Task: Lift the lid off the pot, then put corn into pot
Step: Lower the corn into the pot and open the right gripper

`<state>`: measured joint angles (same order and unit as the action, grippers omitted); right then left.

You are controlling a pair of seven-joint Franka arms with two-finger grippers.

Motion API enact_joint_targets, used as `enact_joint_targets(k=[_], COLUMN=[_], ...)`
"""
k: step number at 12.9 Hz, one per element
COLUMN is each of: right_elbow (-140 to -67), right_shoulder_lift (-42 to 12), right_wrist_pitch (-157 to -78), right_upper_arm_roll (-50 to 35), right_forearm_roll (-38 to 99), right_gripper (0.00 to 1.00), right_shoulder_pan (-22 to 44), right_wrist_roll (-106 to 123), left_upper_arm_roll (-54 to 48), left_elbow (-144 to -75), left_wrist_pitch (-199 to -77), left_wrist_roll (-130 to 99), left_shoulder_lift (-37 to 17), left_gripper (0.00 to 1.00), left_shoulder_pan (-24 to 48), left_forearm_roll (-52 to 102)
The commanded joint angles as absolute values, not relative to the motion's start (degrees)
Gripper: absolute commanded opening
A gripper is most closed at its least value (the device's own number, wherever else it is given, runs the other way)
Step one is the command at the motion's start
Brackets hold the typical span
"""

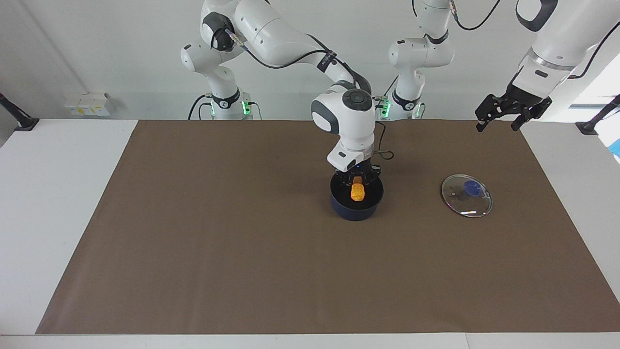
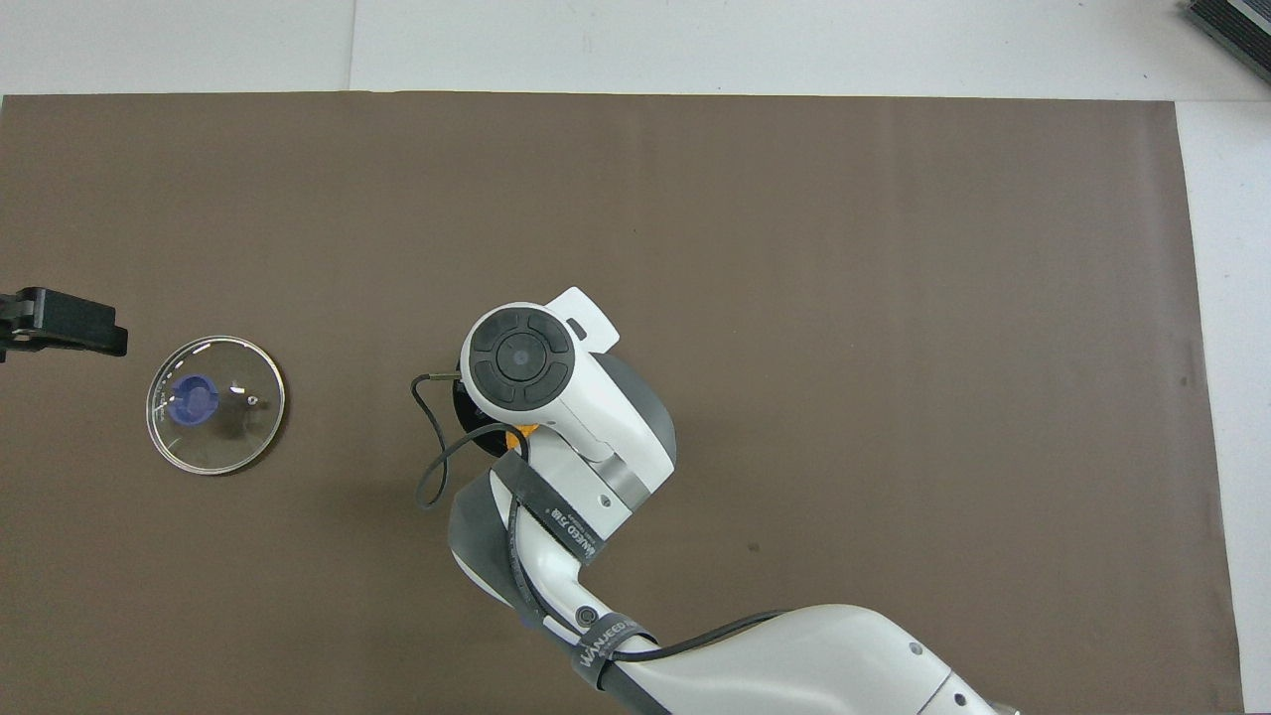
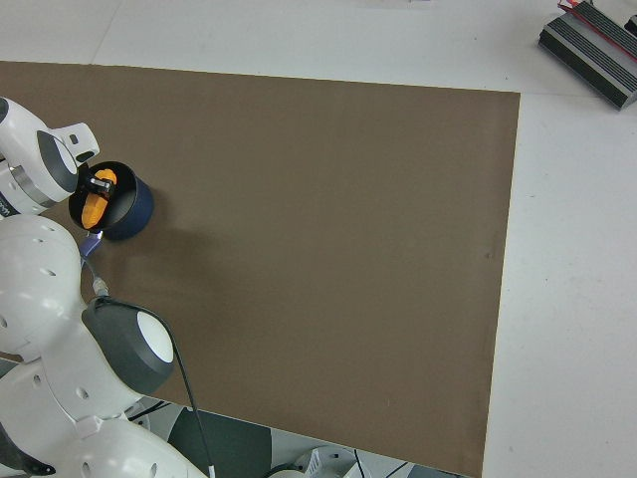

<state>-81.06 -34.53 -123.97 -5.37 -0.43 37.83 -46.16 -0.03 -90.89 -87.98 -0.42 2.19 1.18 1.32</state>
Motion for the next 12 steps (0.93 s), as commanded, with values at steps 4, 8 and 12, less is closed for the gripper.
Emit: enact_joint_targets(k=[4,8,12], right_elbow=[-82.35,-82.7,-82.79], right_shoulder_lift=[-34.72,-32.1,-26.38], right_wrist_pitch=[-126.74,-123.6,-119.1], right_upper_arm_roll=[-5.54,-5.45,-5.01], right_forearm_roll=[-0.79,-1.49,-1.67], right_gripper=[0.68,1.0,1.0], right_shoulder_pan=[37.79,37.36,32.28], right_wrist_roll=[-46.32,-46.32,-43.78], left_upper_arm_roll=[0.35,0.35,0.35], left_elbow=[-90.7,-90.7,-90.7], left_wrist_pitch=[-86.92,-86.92,-86.92], left_wrist_roll=[-0.87,-1.23,-1.23], left_shoulder_lift=[2.55,2.55,2.55], left_gripper=[1.0,1.0,1.0], left_shoulder_pan=[1.67,1.67,1.67], left_forearm_roll=[1.85,1.85,1.85])
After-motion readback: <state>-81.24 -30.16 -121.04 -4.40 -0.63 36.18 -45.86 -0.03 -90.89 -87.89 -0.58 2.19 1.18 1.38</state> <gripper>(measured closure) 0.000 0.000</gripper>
